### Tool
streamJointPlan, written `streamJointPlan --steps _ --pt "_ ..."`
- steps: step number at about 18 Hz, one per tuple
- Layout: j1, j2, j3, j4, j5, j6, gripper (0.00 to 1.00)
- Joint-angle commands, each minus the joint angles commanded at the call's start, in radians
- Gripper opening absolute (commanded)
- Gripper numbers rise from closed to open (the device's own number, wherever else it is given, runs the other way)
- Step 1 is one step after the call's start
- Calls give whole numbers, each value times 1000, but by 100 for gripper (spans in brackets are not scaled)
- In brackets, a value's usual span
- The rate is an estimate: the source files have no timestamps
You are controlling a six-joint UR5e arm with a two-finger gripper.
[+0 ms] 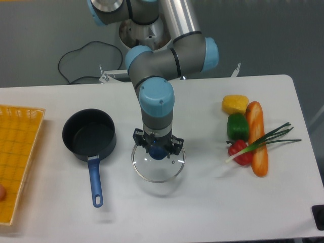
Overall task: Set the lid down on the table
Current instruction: 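Lower the gripper holding the glass lid by its blue knob toward the table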
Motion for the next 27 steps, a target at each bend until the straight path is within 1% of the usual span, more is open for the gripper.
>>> streamJointPlan --steps 4,7,11,15,19,27 --pt "-2 -41 35 0 2 -3 59" --pt "-2 -60 40 2 0 -3 59" --pt "-5 -80 41 38 0 -5 59" --pt "-8 -103 48 93 0 -5 59" --pt "-8 -121 66 100 0 -5 59" --pt "-12 -143 74 103 2 -6 59"
